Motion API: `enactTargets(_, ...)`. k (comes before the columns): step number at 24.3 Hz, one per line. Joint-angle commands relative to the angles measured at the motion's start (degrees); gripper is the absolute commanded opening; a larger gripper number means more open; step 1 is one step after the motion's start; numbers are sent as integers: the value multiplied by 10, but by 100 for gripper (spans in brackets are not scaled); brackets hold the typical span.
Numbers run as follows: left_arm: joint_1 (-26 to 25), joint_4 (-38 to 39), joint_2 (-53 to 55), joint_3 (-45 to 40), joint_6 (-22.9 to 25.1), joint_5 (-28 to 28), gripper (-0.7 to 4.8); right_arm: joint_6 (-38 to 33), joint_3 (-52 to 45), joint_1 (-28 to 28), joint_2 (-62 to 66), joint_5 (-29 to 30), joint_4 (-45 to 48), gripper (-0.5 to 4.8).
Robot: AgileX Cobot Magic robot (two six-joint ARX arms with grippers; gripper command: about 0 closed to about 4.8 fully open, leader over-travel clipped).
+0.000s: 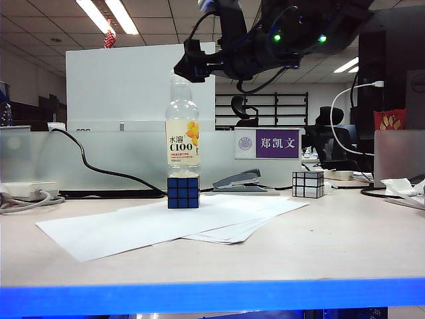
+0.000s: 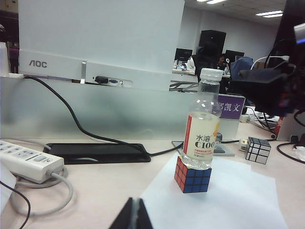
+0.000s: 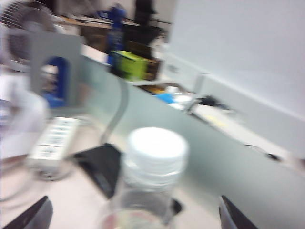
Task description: Flip the plastic bottle upside down.
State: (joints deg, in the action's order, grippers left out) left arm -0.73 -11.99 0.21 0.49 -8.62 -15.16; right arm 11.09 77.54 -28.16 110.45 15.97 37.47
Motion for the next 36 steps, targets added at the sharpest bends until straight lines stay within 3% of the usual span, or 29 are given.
enactTargets(1,0,-10,-1,1,-5,1,-5,9,10,-3,13,-15,14,479)
enactTargets(15,0,-49,-1,2,-8,-6,-4,-11,92,-15,87,-34,8,479)
enactTargets(21,0,-58,-1,2,11,-77,-5,-12,123,-15,109,-45,-15,479)
enactTargets(29,0,-61,-1,2,11,-124,-5,-12,124,-15,121,-44,-10,479)
enactTargets(30,0,-61,-1,2,11,-127,-5,-12,124,-15,121,-42,-9,458)
enactTargets(35,0,-68,-1,2,11,-144,-5,-13,124,-16,121,-38,8,180)
enactTargets(36,0,-70,-1,2,10,-146,-5,-14,124,-16,121,-38,9,179)
